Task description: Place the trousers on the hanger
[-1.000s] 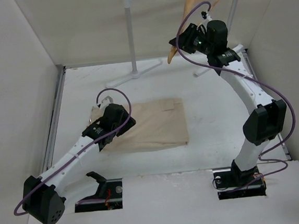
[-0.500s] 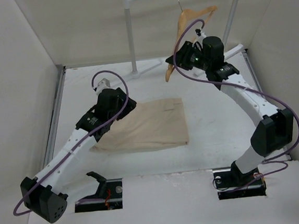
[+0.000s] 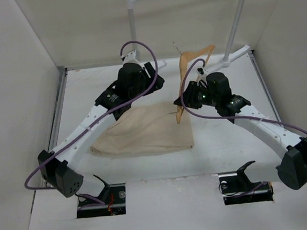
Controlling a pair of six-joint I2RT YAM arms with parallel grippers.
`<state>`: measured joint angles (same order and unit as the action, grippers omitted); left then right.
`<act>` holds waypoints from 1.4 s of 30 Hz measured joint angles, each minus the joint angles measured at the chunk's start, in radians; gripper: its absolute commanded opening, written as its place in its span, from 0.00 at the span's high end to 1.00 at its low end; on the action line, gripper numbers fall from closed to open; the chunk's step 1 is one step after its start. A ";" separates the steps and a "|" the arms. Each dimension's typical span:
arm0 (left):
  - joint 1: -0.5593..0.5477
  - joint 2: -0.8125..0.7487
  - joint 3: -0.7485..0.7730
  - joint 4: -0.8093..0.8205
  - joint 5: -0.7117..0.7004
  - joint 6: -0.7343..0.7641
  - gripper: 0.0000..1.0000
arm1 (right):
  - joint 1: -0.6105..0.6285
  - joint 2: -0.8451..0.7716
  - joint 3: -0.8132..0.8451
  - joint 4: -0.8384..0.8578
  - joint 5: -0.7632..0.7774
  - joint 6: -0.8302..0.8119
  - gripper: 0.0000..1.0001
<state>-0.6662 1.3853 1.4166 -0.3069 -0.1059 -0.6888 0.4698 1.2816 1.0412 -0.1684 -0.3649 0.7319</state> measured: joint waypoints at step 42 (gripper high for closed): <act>-0.335 0.367 -0.151 0.349 -0.264 -0.143 1.00 | -0.083 -0.413 -0.273 -0.332 0.199 -0.006 0.84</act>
<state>-1.0008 1.7527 1.2655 0.0425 -0.3695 -0.8314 0.3866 0.8688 0.7685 -0.5007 -0.1658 0.7261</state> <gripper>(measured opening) 0.141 0.173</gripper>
